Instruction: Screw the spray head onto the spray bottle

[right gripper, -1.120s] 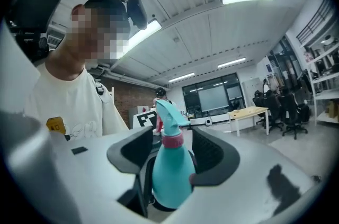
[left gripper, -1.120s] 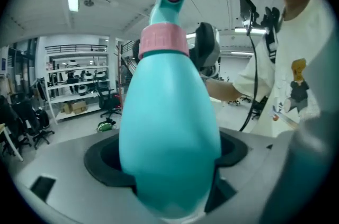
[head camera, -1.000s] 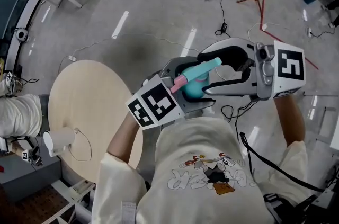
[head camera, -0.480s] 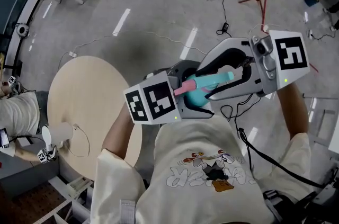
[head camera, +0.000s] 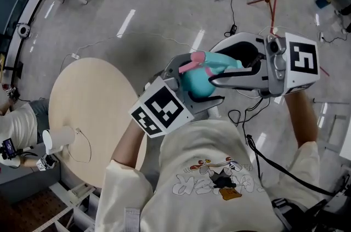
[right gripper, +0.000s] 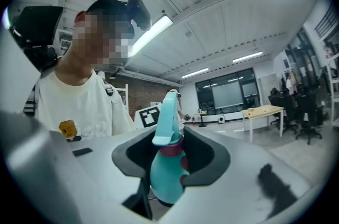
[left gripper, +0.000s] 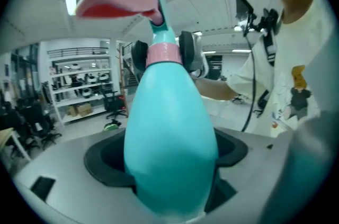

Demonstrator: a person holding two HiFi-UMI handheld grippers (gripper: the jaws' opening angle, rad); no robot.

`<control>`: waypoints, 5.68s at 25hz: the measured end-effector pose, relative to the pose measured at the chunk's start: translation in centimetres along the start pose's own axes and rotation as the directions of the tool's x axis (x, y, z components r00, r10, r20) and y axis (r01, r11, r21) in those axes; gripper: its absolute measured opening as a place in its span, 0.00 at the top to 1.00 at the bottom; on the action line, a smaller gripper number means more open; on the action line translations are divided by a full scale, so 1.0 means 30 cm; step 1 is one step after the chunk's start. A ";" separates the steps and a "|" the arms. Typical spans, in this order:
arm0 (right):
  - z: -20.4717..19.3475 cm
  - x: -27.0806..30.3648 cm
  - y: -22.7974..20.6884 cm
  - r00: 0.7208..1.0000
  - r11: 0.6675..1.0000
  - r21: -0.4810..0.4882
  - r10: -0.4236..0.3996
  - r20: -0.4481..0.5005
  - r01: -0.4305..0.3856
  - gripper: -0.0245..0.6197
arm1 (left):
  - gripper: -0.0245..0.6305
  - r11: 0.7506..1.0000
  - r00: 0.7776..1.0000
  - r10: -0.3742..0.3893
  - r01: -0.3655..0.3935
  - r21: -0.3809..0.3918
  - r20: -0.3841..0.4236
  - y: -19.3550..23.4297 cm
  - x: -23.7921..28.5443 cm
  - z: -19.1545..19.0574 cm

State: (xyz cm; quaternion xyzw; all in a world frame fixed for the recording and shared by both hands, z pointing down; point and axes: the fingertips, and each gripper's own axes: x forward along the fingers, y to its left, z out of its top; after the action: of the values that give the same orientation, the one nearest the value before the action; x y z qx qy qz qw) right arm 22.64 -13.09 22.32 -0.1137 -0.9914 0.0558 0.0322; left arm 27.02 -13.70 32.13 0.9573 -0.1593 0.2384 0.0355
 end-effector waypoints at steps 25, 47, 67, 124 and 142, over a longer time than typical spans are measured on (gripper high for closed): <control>0.007 -0.054 -0.168 0.917 0.910 0.162 -0.395 0.053 0.383 0.62 | 0.30 0.903 0.906 0.424 -0.422 -0.084 0.003 0.212 0.021 -0.043; 0.071 -0.025 0.090 0.996 0.990 -0.110 0.091 0.005 -0.090 0.53 | 0.30 0.701 0.683 -0.713 0.682 0.210 0.158 -0.315 -0.217 0.044; 0.005 0.055 0.365 0.819 0.819 -0.069 0.557 -0.141 -0.569 0.72 | 0.30 0.467 0.483 -0.875 0.860 0.204 -0.033 -0.475 -0.200 0.012; -0.644 1.258 0.007 0.960 0.959 -0.162 0.198 -0.196 -0.231 0.75 | 0.96 -0.237 -0.010 0.918 -0.816 -0.528 -0.396 -0.342 -1.123 -0.854; -1.264 2.191 0.297 0.917 0.948 -0.199 0.165 -0.363 -0.249 0.75 | 0.96 -0.476 -0.195 0.851 -0.679 -0.559 -0.488 -0.663 -1.634 -1.382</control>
State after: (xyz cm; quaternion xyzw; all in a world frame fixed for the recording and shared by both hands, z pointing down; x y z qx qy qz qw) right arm -36.39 14.50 62.25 -0.2296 -0.9522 -0.0827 0.1835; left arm -26.00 25.23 46.01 0.3690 -0.9091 -0.0212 0.1920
